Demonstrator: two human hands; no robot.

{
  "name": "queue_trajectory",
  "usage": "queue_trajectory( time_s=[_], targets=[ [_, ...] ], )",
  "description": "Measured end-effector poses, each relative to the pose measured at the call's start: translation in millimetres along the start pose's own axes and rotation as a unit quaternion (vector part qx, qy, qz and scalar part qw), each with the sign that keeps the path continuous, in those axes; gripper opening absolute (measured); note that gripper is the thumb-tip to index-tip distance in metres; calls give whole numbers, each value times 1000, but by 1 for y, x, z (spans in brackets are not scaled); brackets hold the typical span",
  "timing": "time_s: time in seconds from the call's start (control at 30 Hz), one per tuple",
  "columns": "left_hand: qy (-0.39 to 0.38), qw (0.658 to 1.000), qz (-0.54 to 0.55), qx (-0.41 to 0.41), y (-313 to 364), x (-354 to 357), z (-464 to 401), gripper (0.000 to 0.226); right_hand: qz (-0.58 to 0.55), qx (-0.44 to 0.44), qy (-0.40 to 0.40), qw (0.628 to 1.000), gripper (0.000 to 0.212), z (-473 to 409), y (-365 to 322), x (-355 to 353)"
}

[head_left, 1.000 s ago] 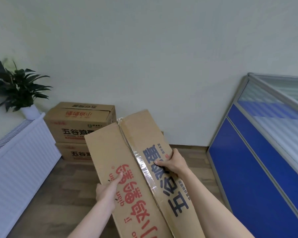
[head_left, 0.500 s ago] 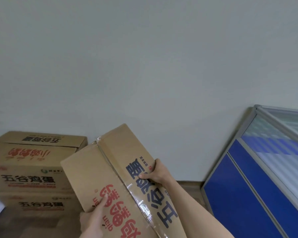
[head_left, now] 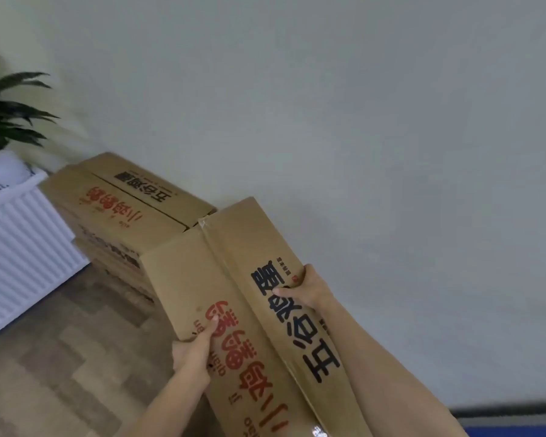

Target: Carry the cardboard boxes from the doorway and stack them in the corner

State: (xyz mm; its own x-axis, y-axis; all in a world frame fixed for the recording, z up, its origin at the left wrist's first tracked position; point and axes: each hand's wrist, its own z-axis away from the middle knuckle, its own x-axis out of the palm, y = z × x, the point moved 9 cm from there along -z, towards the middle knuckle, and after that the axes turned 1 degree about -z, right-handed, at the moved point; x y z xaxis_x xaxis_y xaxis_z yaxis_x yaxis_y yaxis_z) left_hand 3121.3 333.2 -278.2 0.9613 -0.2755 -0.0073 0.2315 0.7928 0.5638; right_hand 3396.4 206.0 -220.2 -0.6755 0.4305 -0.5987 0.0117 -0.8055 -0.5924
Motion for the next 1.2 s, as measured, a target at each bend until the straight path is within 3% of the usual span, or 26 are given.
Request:
queue_trajectory(
  time_s=[0.07,0.2,0.37,0.5,0.7,0.93,1.2],
  targets=[
    [35,999,19,-13,-13,18,-19,95,5,-8,-40,999,79,-42,0,5],
    [88,994,54,-22,-25,43,-62,95,50,-24,-83,995,109,-110,-1,18],
    [115,988,100,-36,-13,84,-97,71,99,-40,-126,986,131,-193,-8,29],
    [117,985,123,-41,-8,110,-143,84,114,-46,-127,984,160,-257,-13,38],
    [132,980,142,-53,2,126,-195,56,135,-69,-129,980,137,-303,-49,60],
    [134,977,139,-94,-21,127,-247,71,140,-66,-133,979,124,-339,-28,97],
    [119,980,133,-85,-11,141,-262,43,112,-61,-127,984,106,-372,-21,105]
  ],
)
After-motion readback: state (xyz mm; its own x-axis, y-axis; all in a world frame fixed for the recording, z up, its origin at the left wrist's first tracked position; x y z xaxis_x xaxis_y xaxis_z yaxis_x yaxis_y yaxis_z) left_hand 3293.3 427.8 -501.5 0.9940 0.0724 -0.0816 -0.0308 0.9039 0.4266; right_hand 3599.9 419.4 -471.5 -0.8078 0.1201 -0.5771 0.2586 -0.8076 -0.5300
